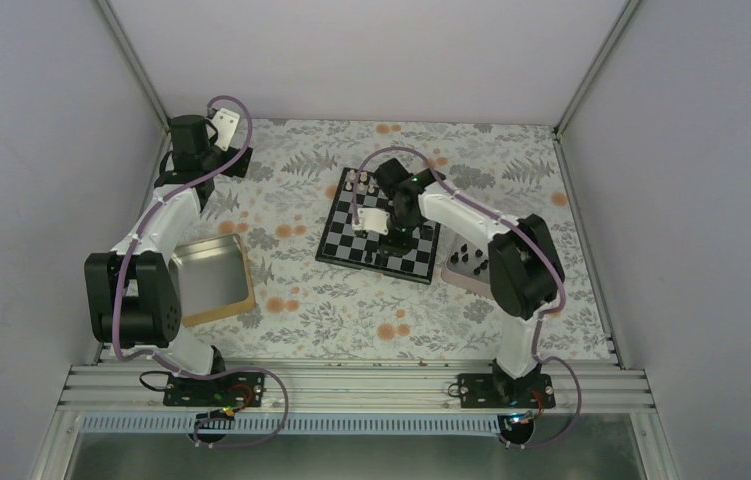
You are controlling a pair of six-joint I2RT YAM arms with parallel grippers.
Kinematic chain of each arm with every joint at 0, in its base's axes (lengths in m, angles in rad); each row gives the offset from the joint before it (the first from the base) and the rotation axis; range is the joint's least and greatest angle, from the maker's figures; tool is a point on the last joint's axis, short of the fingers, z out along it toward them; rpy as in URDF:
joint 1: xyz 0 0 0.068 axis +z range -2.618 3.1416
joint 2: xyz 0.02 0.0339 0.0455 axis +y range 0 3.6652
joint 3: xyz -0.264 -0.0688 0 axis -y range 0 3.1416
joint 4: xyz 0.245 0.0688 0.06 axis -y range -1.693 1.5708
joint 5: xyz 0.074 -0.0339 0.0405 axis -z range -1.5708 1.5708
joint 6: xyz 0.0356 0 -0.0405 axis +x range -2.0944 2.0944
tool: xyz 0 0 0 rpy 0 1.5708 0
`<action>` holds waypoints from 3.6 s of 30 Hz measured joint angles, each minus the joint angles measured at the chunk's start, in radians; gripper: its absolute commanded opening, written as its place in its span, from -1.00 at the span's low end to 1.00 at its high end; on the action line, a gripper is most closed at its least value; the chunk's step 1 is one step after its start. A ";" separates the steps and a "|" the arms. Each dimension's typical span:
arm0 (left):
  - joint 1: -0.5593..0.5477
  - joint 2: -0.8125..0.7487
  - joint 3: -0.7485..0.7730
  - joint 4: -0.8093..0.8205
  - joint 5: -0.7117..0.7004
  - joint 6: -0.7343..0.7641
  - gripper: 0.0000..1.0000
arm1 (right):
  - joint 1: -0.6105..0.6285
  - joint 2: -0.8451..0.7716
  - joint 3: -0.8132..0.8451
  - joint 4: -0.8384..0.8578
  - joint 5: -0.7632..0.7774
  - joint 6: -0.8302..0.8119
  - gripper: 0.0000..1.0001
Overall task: Set up the chess pieces on the board
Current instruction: Place the chess piece on the chessboard, then pick up the chess piece from the storage box, then place the chess piece on the chessboard.
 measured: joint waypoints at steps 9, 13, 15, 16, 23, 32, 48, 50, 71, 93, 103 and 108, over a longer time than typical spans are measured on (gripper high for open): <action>0.000 0.000 0.000 0.000 -0.002 0.000 1.00 | -0.139 -0.213 -0.002 -0.009 0.048 0.016 -0.16; 0.000 0.000 0.000 0.001 -0.004 0.000 1.00 | -0.361 -0.298 -0.044 0.000 0.083 0.013 -0.18; 0.000 0.000 0.000 0.001 -0.005 0.000 1.00 | -0.468 -0.304 -0.071 0.008 0.098 0.008 -0.22; 0.000 0.000 0.000 0.001 -0.005 0.000 1.00 | -0.516 -0.304 -0.090 0.015 0.105 0.005 -0.23; 0.000 -0.002 0.000 0.001 -0.005 0.000 1.00 | -0.675 -0.254 -0.197 0.045 0.110 -0.009 -0.30; 0.000 -0.002 0.000 0.000 -0.005 -0.001 1.00 | -0.708 -0.162 -0.235 0.124 0.111 -0.012 -0.31; 0.000 -0.002 0.000 0.000 -0.005 -0.001 1.00 | -0.726 -0.114 -0.258 0.182 0.110 -0.022 -0.63; 0.000 -0.002 0.000 0.000 -0.005 -0.001 1.00 | -0.726 -0.108 -0.258 0.183 0.110 -0.028 -0.71; 0.000 -0.002 0.000 -0.002 -0.004 -0.001 1.00 | -0.643 -0.195 -0.085 -0.001 0.109 -0.027 -0.91; 0.000 -0.010 0.000 -0.002 -0.005 -0.001 1.00 | -0.127 -0.112 -0.060 -0.030 0.020 0.058 -0.89; 0.000 -0.011 0.000 -0.002 -0.004 -0.001 1.00 | -0.035 -0.088 -0.111 0.029 -0.026 0.090 -0.89; 0.000 -0.011 0.000 -0.002 -0.004 -0.001 1.00 | -0.030 -0.063 -0.113 0.039 -0.027 0.092 -0.89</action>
